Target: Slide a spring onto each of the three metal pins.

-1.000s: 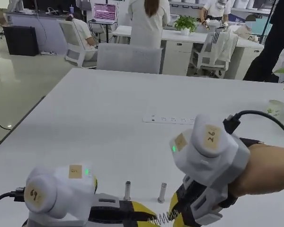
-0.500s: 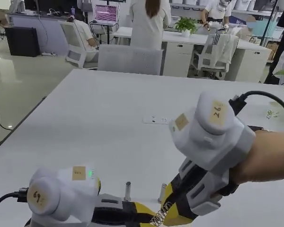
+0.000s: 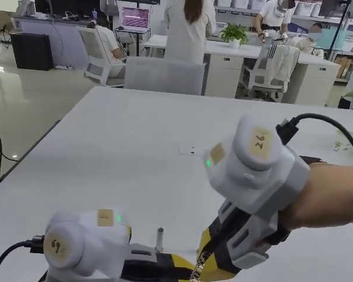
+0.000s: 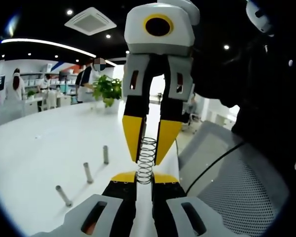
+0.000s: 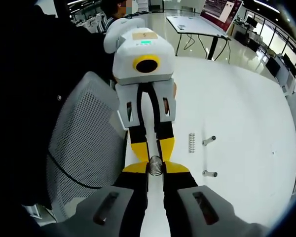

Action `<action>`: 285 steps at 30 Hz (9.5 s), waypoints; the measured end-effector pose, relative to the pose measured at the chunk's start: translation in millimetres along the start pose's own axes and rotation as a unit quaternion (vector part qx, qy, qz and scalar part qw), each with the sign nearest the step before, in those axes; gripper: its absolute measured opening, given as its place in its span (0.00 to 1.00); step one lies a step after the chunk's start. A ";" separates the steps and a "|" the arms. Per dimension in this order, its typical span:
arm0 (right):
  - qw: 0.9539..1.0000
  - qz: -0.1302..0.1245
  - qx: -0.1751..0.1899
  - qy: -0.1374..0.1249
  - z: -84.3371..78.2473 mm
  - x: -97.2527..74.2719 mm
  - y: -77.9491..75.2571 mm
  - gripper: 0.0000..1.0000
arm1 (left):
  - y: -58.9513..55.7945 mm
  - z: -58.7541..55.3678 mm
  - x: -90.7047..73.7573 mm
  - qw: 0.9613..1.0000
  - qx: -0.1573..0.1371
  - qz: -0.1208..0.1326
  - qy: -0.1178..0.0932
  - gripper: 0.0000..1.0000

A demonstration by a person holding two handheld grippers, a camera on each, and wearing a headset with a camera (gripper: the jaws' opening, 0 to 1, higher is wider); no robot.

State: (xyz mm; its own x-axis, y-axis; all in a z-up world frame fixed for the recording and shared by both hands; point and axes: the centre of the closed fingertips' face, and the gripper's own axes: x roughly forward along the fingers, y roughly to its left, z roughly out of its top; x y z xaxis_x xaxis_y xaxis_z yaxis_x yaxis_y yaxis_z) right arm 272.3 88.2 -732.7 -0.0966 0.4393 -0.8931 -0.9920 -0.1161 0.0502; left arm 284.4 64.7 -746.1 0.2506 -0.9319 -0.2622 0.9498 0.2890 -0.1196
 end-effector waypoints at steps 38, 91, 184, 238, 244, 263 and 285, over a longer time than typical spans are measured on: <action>0.995 -0.079 0.036 0.040 -40.1 -10.8 -61.0 0.08 | 36.7 -20.2 -57.6 0.991 -0.023 0.130 -0.002 0.37; 0.989 -0.104 0.075 0.072 -75.1 59.6 -134.7 0.08 | 52.7 -30.9 -72.7 0.983 -0.058 0.172 -0.006 0.38; 0.996 -0.054 0.014 0.070 -35.0 125.9 -101.2 0.08 | 56.5 -38.1 -80.7 0.981 -0.061 0.185 0.009 0.38; 0.996 0.002 -0.082 0.044 8.2 43.9 -19.5 0.08 | 27.0 -24.9 -58.9 0.993 0.012 0.113 0.030 0.04; 0.997 0.003 -0.074 0.036 11.0 38.8 -18.0 0.08 | 24.2 -26.1 -58.4 0.994 0.017 0.107 0.034 0.03; 0.994 -0.025 -0.101 0.017 39.3 22.7 -14.4 0.07 | 24.4 -25.9 -55.5 0.994 0.021 0.105 0.036 0.02; 0.995 -0.025 -0.098 0.015 50.9 20.9 -11.7 0.09 | 22.6 -23.0 -51.5 0.994 0.028 0.102 0.029 0.02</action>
State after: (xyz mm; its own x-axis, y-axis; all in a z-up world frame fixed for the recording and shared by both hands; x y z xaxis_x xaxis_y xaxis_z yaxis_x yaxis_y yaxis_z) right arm 277.7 144.0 -729.2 -0.0423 0.4222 -0.9055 -0.9601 -0.2678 -0.0800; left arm 288.7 124.3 -757.2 0.4301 -0.8399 -0.3311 0.8894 0.4571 -0.0044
